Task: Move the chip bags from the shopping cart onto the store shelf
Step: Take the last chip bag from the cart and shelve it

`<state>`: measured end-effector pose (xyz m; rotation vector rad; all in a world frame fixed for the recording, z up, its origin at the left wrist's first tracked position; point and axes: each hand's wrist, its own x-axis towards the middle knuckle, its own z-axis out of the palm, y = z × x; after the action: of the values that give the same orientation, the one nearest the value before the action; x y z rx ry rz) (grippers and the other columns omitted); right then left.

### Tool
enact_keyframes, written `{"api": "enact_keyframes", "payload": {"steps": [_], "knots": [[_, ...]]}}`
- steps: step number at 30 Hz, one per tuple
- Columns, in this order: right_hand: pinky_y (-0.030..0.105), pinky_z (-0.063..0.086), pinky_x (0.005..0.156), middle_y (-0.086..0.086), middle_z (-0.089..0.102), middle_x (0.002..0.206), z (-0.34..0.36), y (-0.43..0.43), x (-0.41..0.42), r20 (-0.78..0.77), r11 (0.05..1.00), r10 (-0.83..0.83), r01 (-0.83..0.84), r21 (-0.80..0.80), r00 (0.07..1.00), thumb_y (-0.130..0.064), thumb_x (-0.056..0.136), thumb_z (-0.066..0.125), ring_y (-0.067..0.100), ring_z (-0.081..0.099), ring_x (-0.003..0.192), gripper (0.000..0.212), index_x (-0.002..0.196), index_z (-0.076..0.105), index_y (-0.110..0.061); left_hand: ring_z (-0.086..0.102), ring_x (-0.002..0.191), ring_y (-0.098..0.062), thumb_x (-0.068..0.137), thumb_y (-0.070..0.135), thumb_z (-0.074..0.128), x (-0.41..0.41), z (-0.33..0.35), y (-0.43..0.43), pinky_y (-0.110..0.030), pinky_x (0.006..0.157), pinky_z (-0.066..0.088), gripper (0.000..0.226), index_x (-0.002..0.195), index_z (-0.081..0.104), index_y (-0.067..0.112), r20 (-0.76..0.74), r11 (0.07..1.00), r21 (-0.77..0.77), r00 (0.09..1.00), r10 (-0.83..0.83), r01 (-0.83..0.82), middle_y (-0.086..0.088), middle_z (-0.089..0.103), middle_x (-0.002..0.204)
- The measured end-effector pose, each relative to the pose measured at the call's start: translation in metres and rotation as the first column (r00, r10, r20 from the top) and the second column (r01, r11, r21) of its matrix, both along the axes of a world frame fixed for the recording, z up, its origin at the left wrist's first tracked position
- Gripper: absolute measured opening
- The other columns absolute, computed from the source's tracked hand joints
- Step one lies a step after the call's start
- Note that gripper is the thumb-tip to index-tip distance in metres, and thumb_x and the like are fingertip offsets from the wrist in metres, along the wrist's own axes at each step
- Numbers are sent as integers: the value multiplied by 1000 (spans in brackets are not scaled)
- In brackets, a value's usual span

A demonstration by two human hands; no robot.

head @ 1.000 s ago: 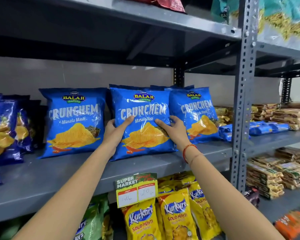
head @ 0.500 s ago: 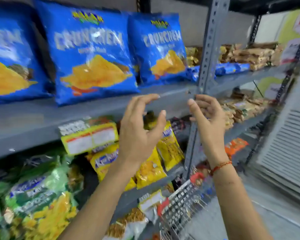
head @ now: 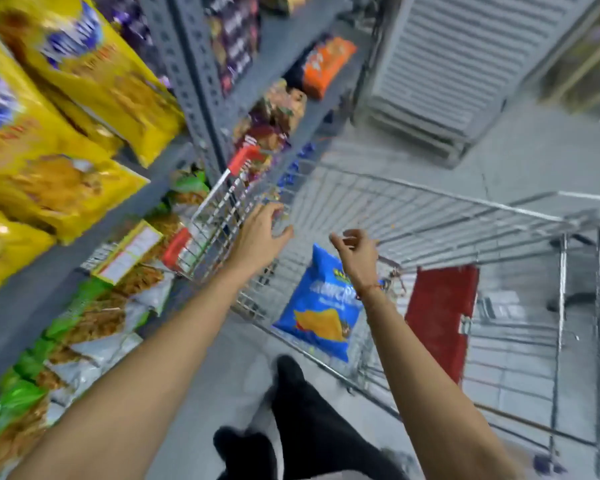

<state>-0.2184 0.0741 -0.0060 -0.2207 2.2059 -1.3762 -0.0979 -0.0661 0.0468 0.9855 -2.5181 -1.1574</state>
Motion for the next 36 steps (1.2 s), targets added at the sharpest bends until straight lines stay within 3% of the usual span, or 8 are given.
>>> {"api": "enact_keyframes", "payload": {"steps": [11, 14, 17, 19, 21, 25, 30, 36], "knots": [[22, 51, 80, 17, 62, 122, -186, 93, 7, 359, 925, -337, 235, 299, 870, -21, 68, 86, 24, 61, 106, 76, 130, 49, 2, 41, 131, -33, 76, 37, 72, -43, -189, 21, -43, 107, 36, 88, 142, 26, 3, 518, 895, 445, 821, -240, -20, -19, 40, 146], [29, 53, 81, 16, 62, 123, -216, 92, 3, 496, 939, -334, 240, 245, 801, -25, 68, 86, 20, 58, 103, 73, 127, 49, -2, 38, 134, -32, 49, 59, 79, -48, -221, 31, -44, 110, 34, 124, 144, 21, 5, 499, 782, 615, 818, -287, -101, -17, 35, 149], [50, 54, 59, 32, 65, 112, -231, 86, 1, 576, 952, -302, 215, 217, 759, -30, 70, 83, 20, 55, 78, 62, 120, 59, -4, 47, 127, -29, 67, 33, 82, -45, -252, 47, -40, 106, 39, 96, 140, 28, 2, 516, 776, 615, 814, -267, -135, -14, 45, 143], [34, 50, 44, 26, 71, 104, -236, 85, -1, 530, 950, -309, 232, 208, 789, -30, 69, 84, 19, 61, 69, 60, 118, 63, -5, 51, 122, -25, 72, 10, 78, -44, -265, 56, -35, 101, 42, 74, 135, 39, 2, 479, 748, 649, 838, -260, -139, -15, 49, 140], [16, 51, 49, 12, 73, 101, -236, 86, -3, 522, 953, -302, 245, 178, 797, -28, 67, 86, 14, 66, 73, 59, 117, 64, -5, 52, 118, -20, 72, 5, 78, -42, -268, 59, -31, 96, 43, 72, 134, 42, 4, 464, 717, 682, 844, -270, -145, -12, 50, 138], [27, 54, 69, -5, 73, 88, -212, 79, -15, 549, 974, -227, 203, 105, 804, -28, 63, 88, 8, 70, 74, 51, 105, 66, -9, 61, 105, -22, 63, 14, 85, -45, -253, 52, -34, 91, 50, 63, 119, 55, 15, 462, 632, 739, 858, -225, -233, -10, 62, 125], [42, 57, 87, 14, 71, 113, -159, 65, -29, 494, 980, -164, 197, -16, 854, -27, 63, 88, 27, 70, 100, 69, 120, 59, 0, 62, 103, -16, 56, 29, 88, -47, -200, 36, -28, 82, 53, 75, 122, 53, 17, 371, 658, 737, 907, -200, -156, -3, 62, 126], [31, 59, 72, 9, 75, 103, -61, 38, -36, 396, 950, -101, 207, -234, 912, -15, 67, 86, 18, 74, 88, 53, 113, 65, -2, 62, 108, -11, 36, 50, 89, -44, -96, 12, -33, 94, 51, 104, 127, 51, 18, 122, 730, 683, 989, -82, -24, -3, 62, 127]]}}
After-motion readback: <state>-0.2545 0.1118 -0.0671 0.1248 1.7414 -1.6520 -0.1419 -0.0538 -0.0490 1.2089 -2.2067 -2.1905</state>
